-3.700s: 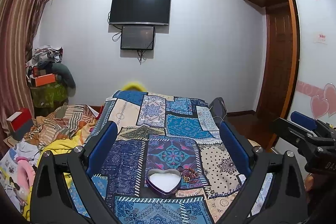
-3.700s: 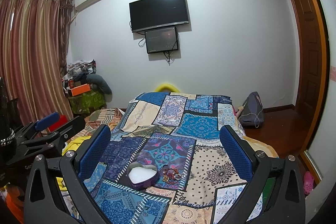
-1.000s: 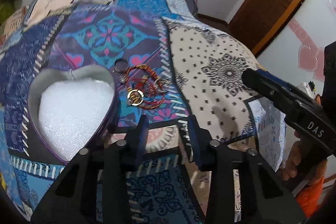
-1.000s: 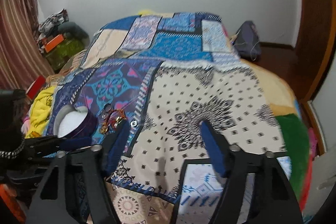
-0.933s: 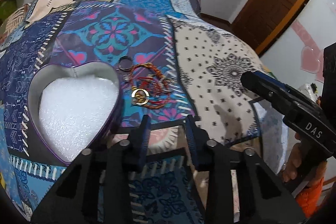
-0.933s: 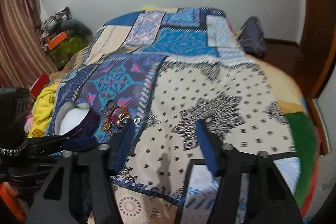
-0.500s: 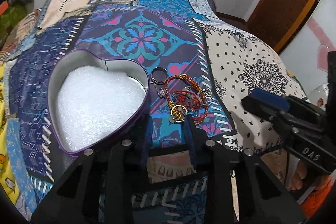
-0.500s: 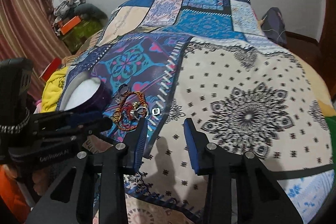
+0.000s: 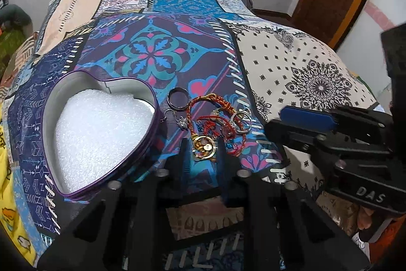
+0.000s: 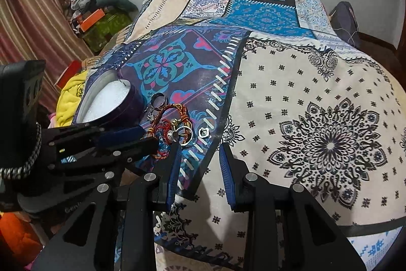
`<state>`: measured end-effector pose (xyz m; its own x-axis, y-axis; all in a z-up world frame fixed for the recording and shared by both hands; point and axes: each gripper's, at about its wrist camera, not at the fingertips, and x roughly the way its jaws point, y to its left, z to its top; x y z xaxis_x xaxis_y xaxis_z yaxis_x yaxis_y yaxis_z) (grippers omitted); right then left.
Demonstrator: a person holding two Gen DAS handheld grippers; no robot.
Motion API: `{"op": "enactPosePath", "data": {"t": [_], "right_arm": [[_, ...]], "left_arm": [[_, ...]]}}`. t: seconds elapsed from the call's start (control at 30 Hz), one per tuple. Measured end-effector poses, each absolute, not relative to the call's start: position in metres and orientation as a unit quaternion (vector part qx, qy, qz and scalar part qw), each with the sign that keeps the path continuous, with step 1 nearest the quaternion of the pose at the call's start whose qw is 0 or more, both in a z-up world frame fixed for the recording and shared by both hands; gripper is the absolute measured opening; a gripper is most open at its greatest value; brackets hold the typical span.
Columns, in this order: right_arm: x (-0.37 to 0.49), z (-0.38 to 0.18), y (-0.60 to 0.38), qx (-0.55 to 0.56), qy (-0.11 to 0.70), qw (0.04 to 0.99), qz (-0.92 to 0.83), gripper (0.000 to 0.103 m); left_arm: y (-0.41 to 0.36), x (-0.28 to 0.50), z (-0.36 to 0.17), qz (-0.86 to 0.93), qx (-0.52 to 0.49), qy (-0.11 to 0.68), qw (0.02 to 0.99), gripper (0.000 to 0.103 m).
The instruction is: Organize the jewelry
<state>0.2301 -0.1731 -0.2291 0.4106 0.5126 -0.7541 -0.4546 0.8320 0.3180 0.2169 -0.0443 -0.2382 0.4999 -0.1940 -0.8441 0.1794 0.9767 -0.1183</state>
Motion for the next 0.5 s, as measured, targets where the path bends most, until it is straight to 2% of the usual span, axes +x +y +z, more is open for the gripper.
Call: {"op": "enactPosePath", "data": {"t": [0.5], "right_arm": [[0.24,-0.239,-0.145,-0.008,0.477,0.827,0.298,0.028]], "left_arm": [[-0.021,0.209,-0.227,-0.1,-0.027,0.468,0.877,0.017]]}}
